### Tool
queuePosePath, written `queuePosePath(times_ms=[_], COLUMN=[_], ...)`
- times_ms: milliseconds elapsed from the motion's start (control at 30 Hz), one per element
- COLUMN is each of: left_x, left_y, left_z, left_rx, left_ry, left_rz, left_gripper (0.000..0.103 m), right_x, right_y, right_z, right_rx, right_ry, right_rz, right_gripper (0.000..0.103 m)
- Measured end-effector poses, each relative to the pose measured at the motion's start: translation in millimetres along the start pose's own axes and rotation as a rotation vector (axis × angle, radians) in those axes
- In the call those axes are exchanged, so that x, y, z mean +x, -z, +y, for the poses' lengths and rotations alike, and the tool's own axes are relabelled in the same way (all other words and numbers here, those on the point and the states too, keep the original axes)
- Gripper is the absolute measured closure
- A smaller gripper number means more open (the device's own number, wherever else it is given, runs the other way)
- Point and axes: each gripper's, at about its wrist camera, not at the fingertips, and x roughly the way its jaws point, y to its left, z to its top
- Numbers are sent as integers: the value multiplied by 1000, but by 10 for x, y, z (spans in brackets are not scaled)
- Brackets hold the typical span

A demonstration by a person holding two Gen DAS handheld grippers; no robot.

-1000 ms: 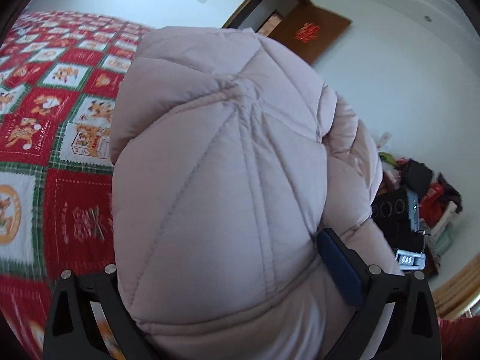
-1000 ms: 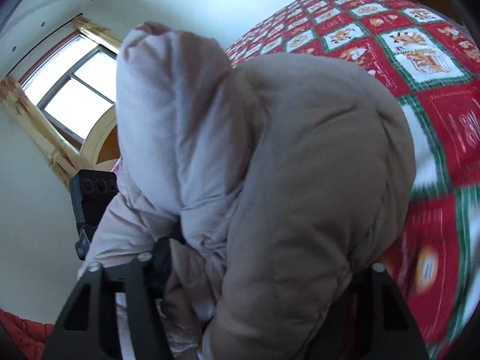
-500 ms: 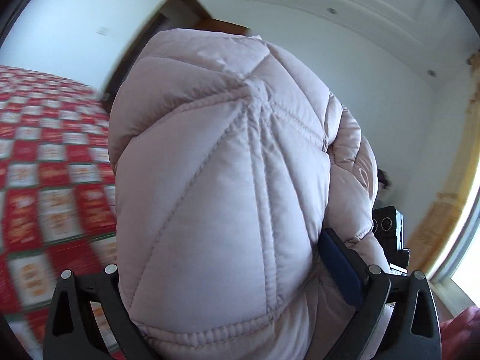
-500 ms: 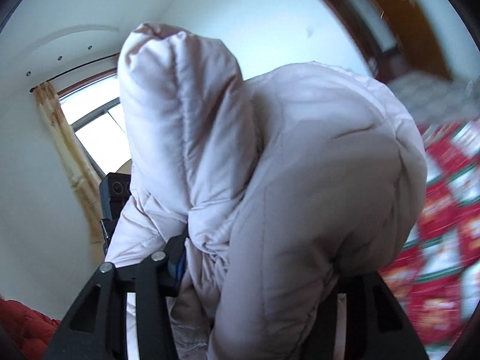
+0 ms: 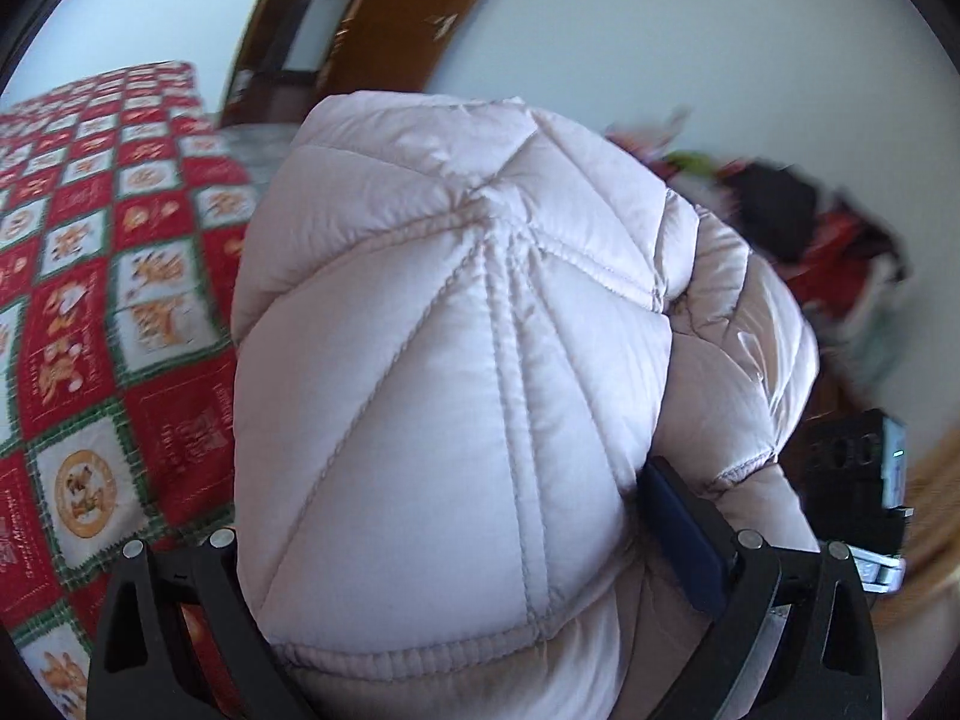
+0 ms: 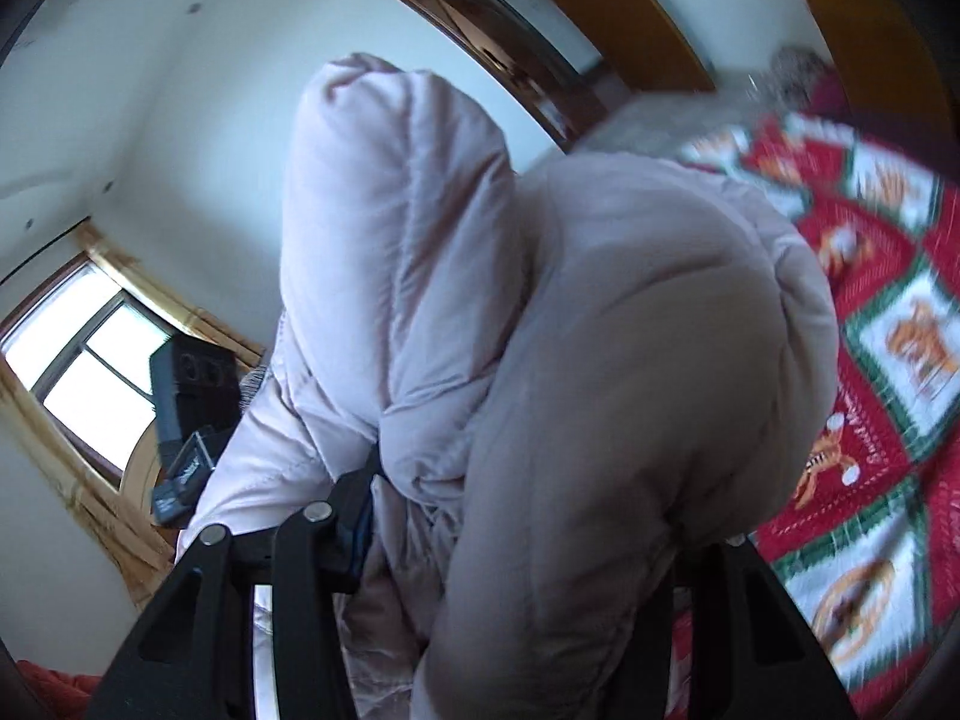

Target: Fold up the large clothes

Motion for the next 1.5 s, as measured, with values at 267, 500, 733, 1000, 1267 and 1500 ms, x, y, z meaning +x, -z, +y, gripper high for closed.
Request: queuePosePath(times_ms=[267,500,733,1000,1267,1500], left_x=[330,274,299,295,365,463], left_y=[70,236,219,251,219,193], left_z=[333,76,43,-19,4,-71], left_rx=[-84,-14,7,62,71,87], left_ry=[-118,-176,-227,-318,-374,-484], left_rz=[-8,-22,-39,-65,-71,-88], left_gripper=[1,1,1,1,0,0], right_x=[398,-25,-978,-422,171,348], right_y=[-73,-28,4,-43,124,56], right_z=[-546,-272,400,832,466,140], right_rx=[36,-8,-227,-350,-331,-313], right_ry=[-8,118,353,460,579,537], right_rz=[-1,-15,-218,-195,-120,-85], right_gripper=[44,31,35,65,64,64])
